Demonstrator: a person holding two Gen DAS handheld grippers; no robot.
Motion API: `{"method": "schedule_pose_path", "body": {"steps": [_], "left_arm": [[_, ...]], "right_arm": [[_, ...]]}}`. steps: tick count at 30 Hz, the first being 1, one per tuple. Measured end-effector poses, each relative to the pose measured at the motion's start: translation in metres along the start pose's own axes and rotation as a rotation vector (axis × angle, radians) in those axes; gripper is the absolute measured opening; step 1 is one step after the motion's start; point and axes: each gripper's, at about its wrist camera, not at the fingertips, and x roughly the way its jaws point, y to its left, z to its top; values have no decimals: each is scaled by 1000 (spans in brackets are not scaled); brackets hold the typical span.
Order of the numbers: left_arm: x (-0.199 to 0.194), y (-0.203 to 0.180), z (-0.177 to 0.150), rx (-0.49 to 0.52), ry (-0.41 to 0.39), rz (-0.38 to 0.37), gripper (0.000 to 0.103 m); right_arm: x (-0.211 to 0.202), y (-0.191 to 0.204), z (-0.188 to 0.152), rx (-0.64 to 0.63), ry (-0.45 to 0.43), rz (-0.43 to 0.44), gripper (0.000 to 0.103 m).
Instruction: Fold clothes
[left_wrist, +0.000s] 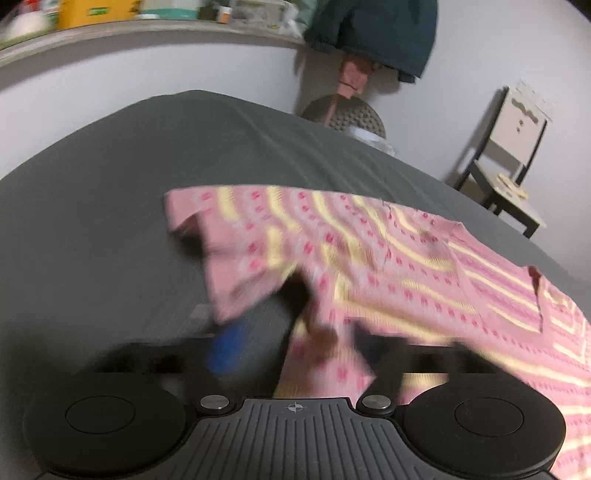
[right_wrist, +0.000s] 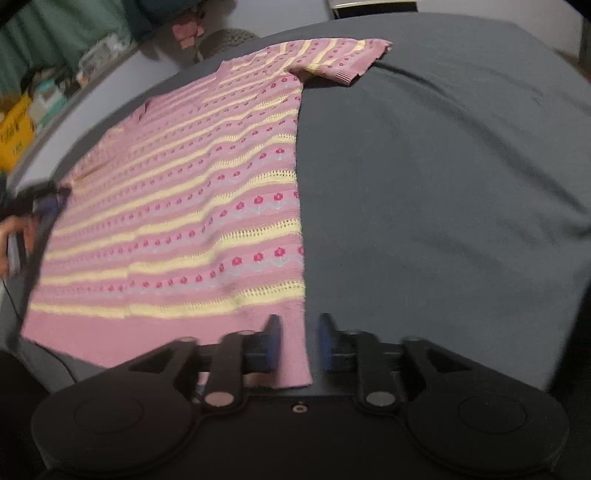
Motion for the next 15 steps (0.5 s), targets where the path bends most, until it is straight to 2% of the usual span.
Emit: {"method": "schedule_pose_path", "body": {"steps": [2,4,6,7,9,10,12,14,15], "left_arm": [[-31,0,-19,-78,-35,-67,89],[-61,-1,-38,-155,-69,-136,89],[-89,-16,-57,-180,-61,-261,90],[-100,-29,-65,-157,-50,-328,90],[-117,-59,-83,-94,-28,-456,90],[-121,-75,-92,-59,-14,-518,90],[-116,-102,-112,-15,54,-653,90],[-105,-119,-126,-6,134,-731,90],[-100,-127,-133,0,174,-766,90]], "right_arm": [[8,-6,-2,63,-1,45,26],[7,-5,-4,86,-36,47,6],[-1,4,-6,67,-94,18,5],[-5,12,-7,40,-128,7,4],[-17,43,-9,-91,-219,7,4],[-17,60,-9,-160,-238,30,4],[-8,94,-12,-281,-231,90,4],[12,124,-17,-379,-189,151,4],[24,133,-21,-420,-165,153,4]]}}
